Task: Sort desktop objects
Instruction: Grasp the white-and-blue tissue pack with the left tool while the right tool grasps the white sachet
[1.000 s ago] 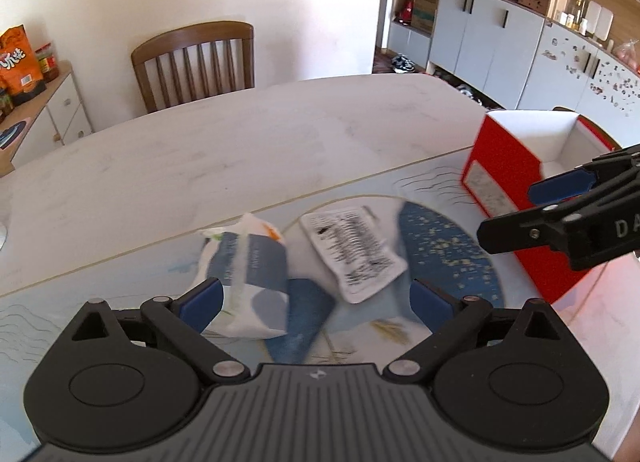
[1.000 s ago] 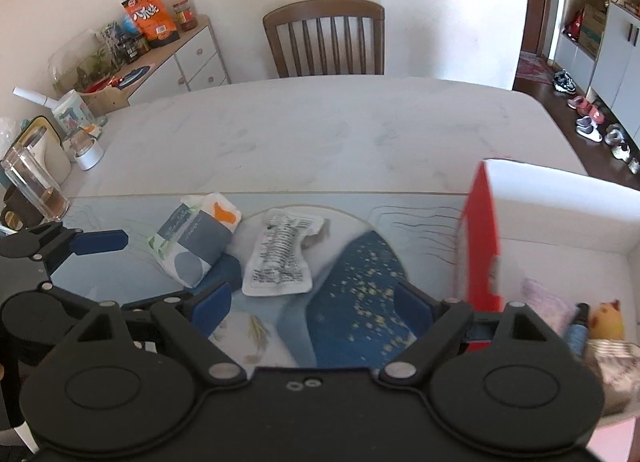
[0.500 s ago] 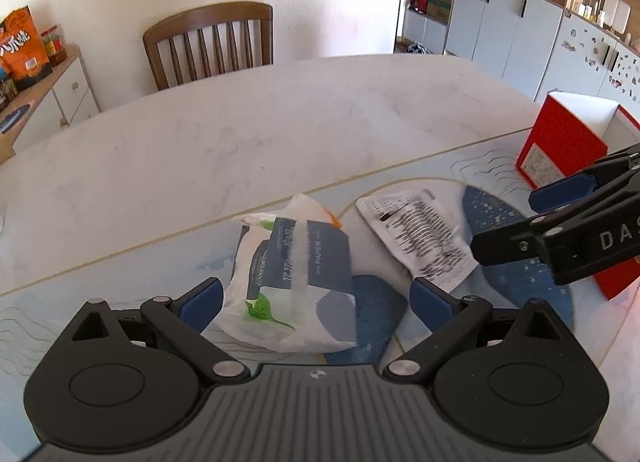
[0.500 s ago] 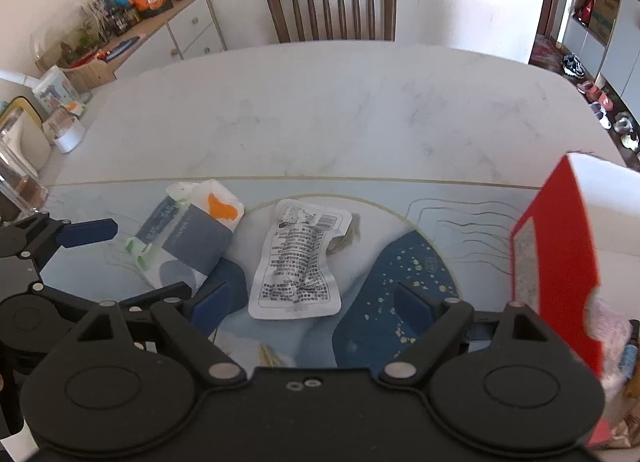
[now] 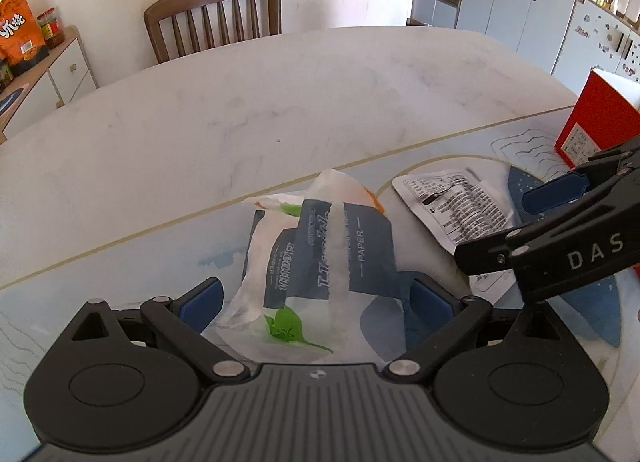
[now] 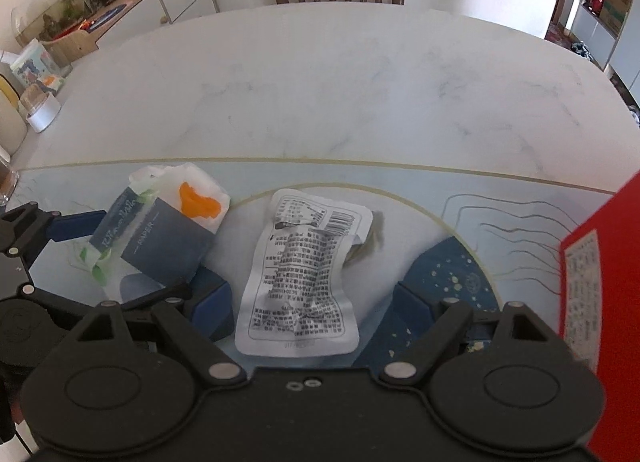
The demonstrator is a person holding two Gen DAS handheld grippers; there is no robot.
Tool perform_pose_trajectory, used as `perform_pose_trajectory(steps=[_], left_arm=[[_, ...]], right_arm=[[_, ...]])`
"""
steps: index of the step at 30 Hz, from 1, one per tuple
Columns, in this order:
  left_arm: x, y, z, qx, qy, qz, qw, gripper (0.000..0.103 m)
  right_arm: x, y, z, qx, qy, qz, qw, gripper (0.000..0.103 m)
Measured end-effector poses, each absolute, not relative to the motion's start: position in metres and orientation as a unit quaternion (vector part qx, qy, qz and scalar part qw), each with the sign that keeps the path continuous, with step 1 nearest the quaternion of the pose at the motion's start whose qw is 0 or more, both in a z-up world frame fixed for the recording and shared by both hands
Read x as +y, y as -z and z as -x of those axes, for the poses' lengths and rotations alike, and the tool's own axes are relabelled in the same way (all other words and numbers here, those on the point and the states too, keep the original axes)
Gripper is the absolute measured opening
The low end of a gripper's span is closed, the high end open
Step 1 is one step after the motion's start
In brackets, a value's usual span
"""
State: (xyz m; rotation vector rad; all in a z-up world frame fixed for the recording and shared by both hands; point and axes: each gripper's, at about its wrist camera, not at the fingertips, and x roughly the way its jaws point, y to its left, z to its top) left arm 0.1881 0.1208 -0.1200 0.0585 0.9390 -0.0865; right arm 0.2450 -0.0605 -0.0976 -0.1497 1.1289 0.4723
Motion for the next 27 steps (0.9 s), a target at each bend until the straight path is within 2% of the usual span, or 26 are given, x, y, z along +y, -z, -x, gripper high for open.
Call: perform_pose_trajectory(steps=[11,20,24,27], left_arm=[[0.119,0.128,-0.19,0.447,0.043,-0.032,0.893,0.1],[0.119,0.129,-0.191,0.447,0.046,-0.028,0.893,0.1],[0.117,0.128,-0.19,0.444,0.047,-0.028,0.894,0.094],[0.115,0.126,-0.188,0.445,0.05,-0.03,0.894,0.089]], right_arm=[[-0.047,0.109,-0.246,0.518,-0.211,0.113,0.821,0.086],[-0.045,0.11,-0.244,0.503,-0.21,0.126,0.829,0.072],[-0.045,0.109,-0.243,0.498,-0.213,0.127,0.831,0.062],[-0.046,0.108,-0.244,0.499,-0.212,0.124,0.831,0.061]])
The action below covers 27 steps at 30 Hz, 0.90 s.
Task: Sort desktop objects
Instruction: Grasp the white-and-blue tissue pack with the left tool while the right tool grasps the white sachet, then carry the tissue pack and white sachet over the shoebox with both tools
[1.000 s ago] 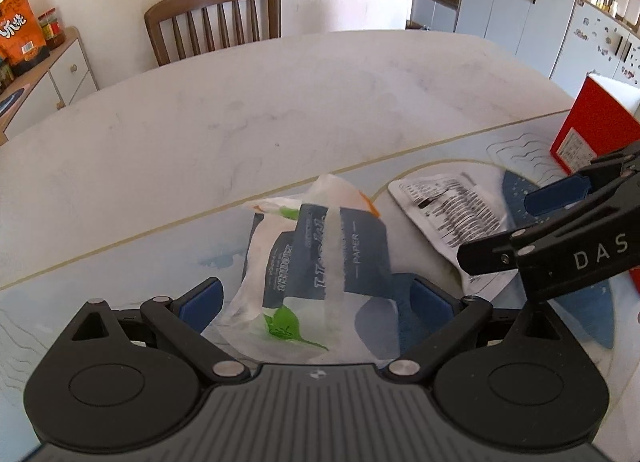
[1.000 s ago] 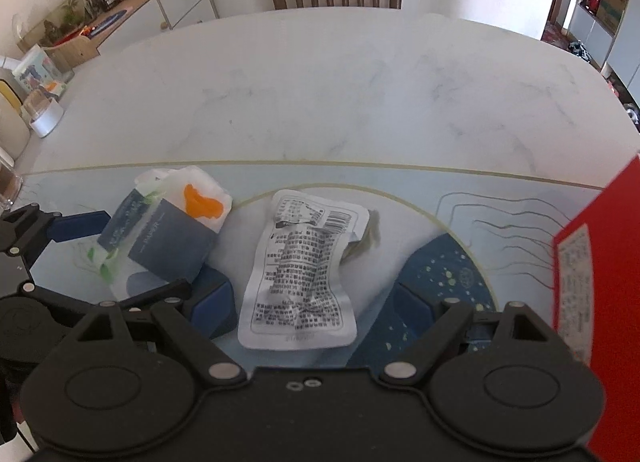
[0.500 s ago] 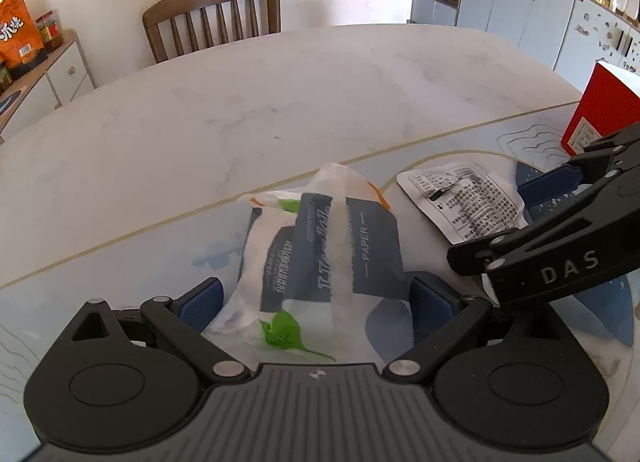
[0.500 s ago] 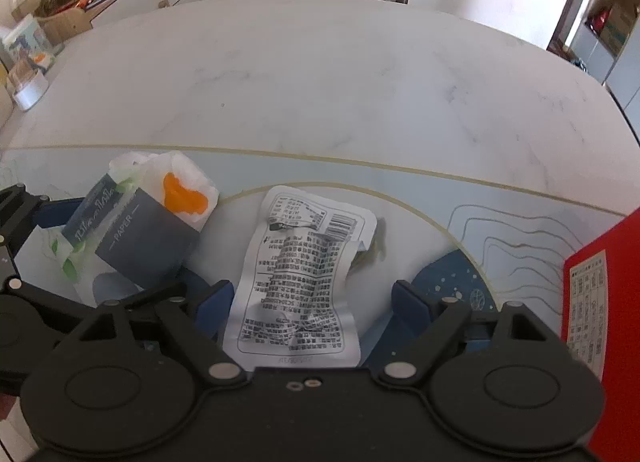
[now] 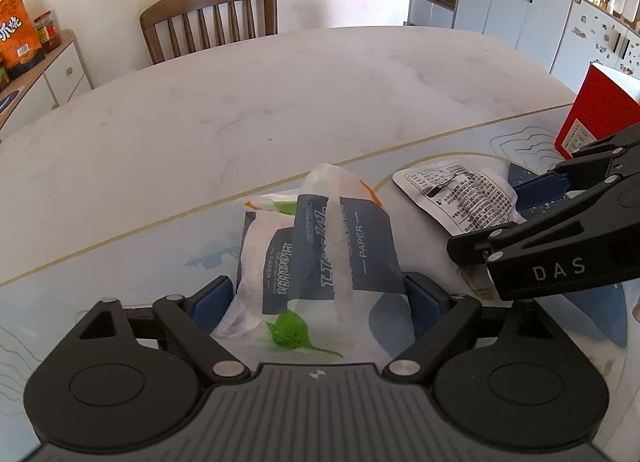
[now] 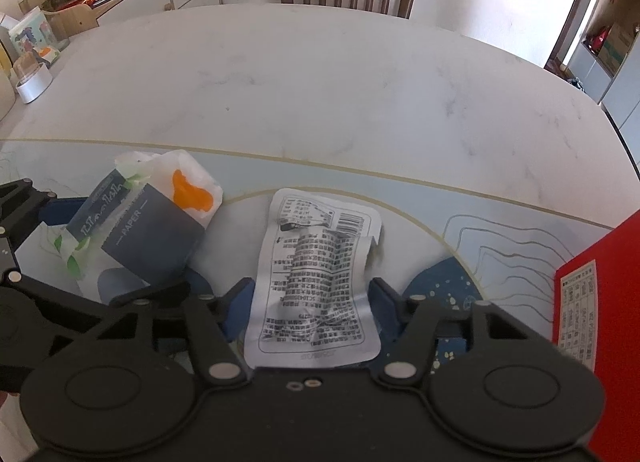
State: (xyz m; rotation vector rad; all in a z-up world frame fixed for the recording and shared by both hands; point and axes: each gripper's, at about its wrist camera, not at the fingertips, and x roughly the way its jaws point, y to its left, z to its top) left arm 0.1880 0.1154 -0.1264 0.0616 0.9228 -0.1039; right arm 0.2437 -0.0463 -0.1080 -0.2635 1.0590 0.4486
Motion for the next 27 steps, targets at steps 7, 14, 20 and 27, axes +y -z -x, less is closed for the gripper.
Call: perform_pose_trajectory(steps=[7,14,20,27], left_arm=[[0.111,0.121,-0.186,0.448,0.053,-0.028,0.892,0.074],[0.107,0.116,-0.175,0.458,0.058,-0.002,0.887,0.068],[0.097,0.108,-0.161,0.463,0.063,0.008,0.884,0.062],[0.089,0.099,-0.139,0.464,0.062,0.017,0.884,0.058]], right_arm=[[-0.055,0.105,-0.241,0.507,-0.205,0.112,0.829,0.06],[-0.071,0.096,-0.228,0.506,-0.2,0.098,0.833,0.06],[-0.086,0.085,-0.214,0.505,-0.197,0.084,0.836,0.06],[-0.101,0.074,-0.195,0.502,-0.2,0.079,0.838,0.06]])
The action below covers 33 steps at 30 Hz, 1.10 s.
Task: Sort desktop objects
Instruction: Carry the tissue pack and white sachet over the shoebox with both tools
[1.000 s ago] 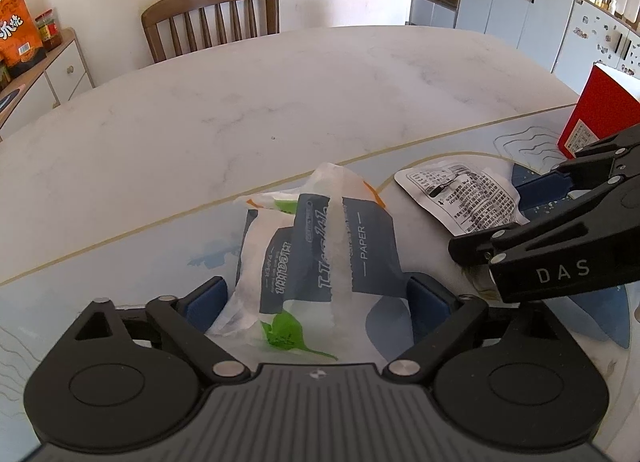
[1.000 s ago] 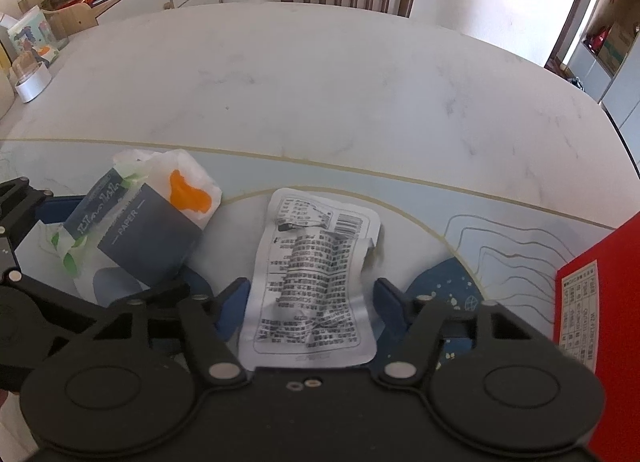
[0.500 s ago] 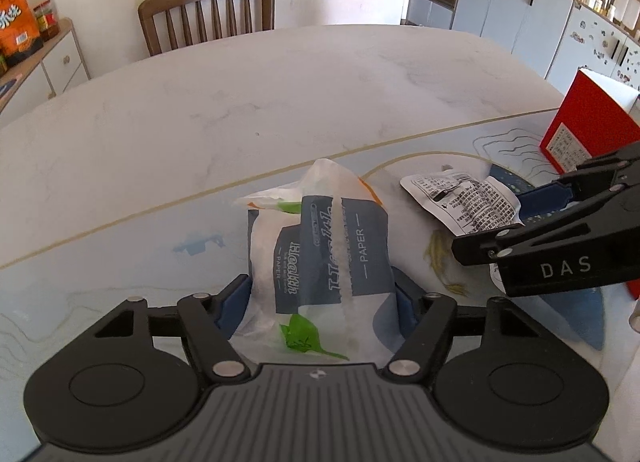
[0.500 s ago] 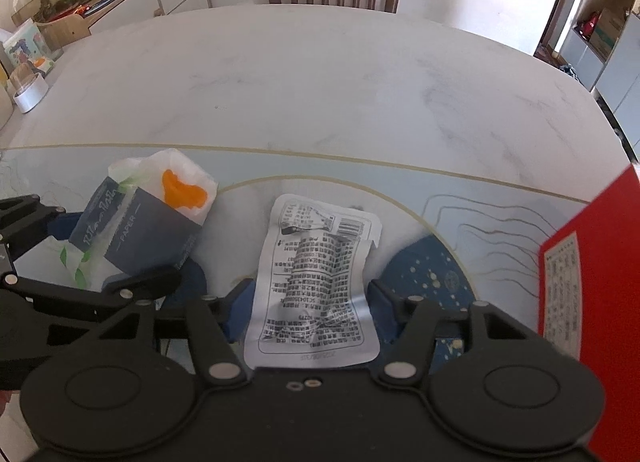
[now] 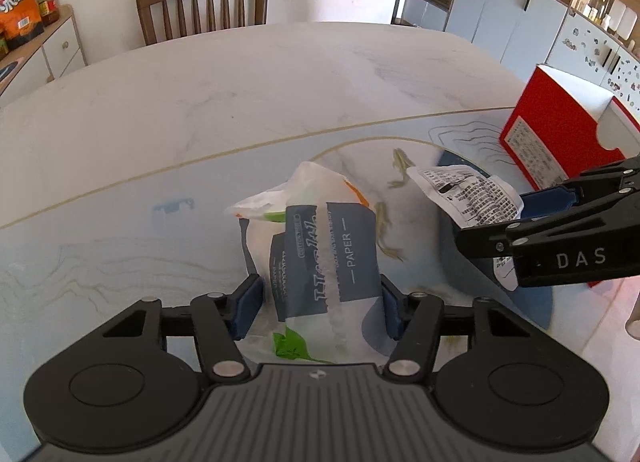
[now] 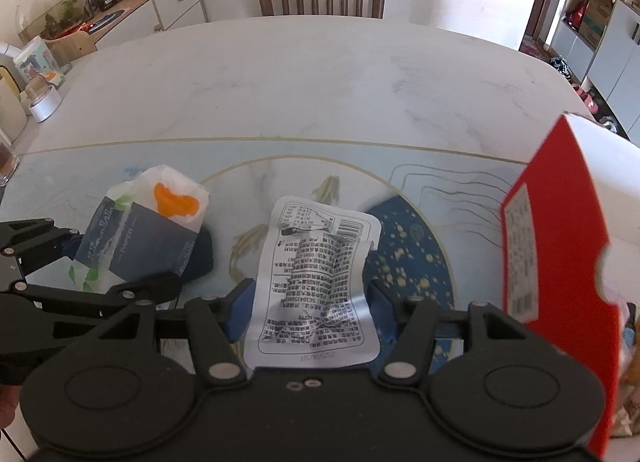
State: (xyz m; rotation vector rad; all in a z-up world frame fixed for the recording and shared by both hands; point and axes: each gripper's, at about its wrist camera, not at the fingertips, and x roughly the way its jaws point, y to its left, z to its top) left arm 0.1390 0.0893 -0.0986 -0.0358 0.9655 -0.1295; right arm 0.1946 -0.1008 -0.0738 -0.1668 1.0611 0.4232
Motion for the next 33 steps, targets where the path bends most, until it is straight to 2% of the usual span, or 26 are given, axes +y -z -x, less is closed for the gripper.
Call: perform_pose_trajectory(steps=[18,33], left_arm=[[0.064,0.05,-0.077,0.451,0.061,0.02,0.89,0.058],[0.012,0.008,-0.065,0.421,0.089,-0.011,0.903,0.058]], right_arm=[[-0.14,0.028,-0.136,0.486,-0.221,0.051,0.844,0.06],[-0.194,-0.007,-0.112,0.449,-0.212,0.038,0.867,0.06]])
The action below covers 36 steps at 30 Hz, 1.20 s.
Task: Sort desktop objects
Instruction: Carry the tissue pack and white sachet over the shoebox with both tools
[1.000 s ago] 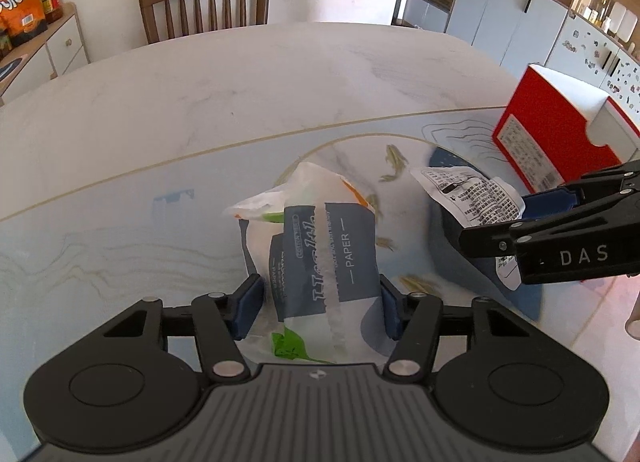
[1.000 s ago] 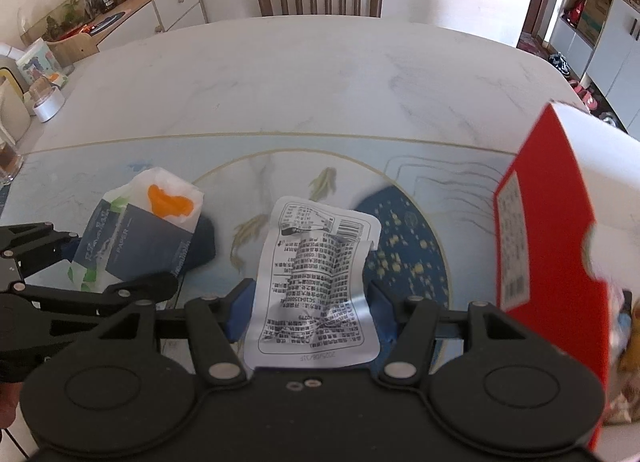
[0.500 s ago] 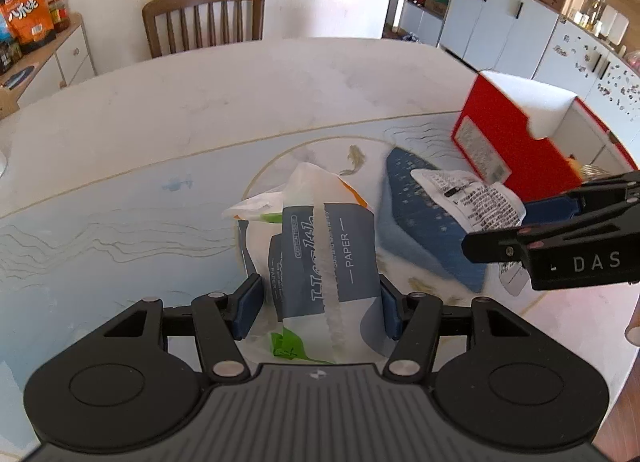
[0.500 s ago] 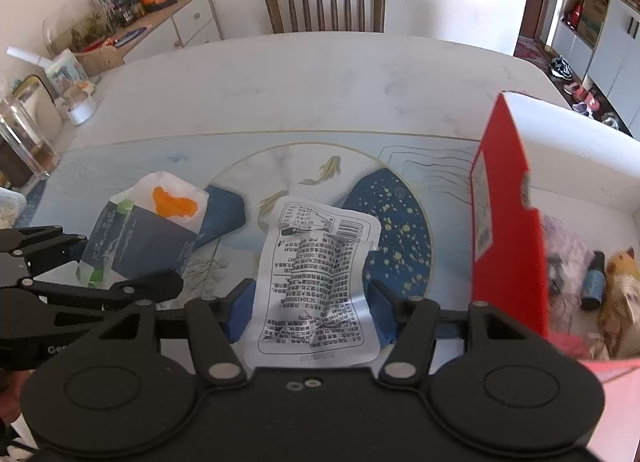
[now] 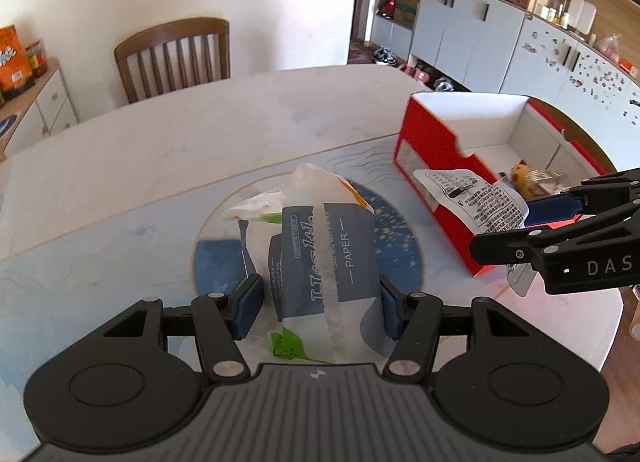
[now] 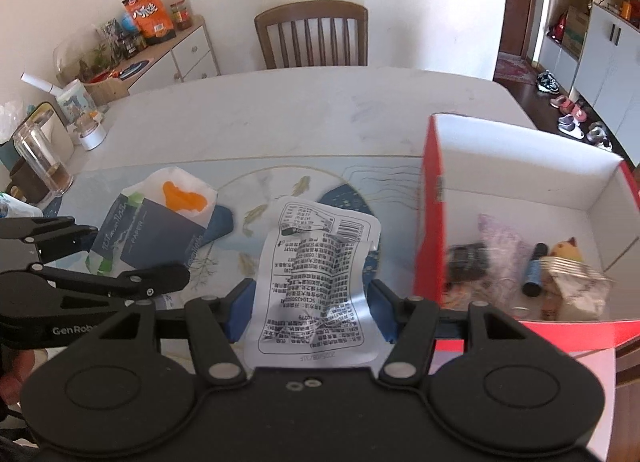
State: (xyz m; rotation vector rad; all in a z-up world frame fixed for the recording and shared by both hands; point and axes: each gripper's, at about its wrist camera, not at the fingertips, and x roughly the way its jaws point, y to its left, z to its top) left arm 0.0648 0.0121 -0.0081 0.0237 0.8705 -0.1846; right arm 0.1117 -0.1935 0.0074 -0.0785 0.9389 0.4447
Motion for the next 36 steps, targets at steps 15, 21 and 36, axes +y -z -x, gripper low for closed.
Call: perform_pose_trajectory(steps=[15,21,36], left_arm=[[-0.07,-0.015,-0.088,0.402,0.13,-0.042,0.905,0.058],[-0.11,-0.022,-0.103,0.396,0.152,-0.063,0.903,0.058],[-0.184,-0.015,-0.146,0.409,0.184,-0.112,0.887,0.059]], right_arm=[[-0.271,-0.02,-0.119,0.428,-0.18,0.031,0.885,0.06],[-0.302,-0.02,-0.128,0.427,-0.167,0.029,0.888,0.06],[-0.354,-0.015,-0.157,0.434,-0.139,0.039,0.889,0.06]])
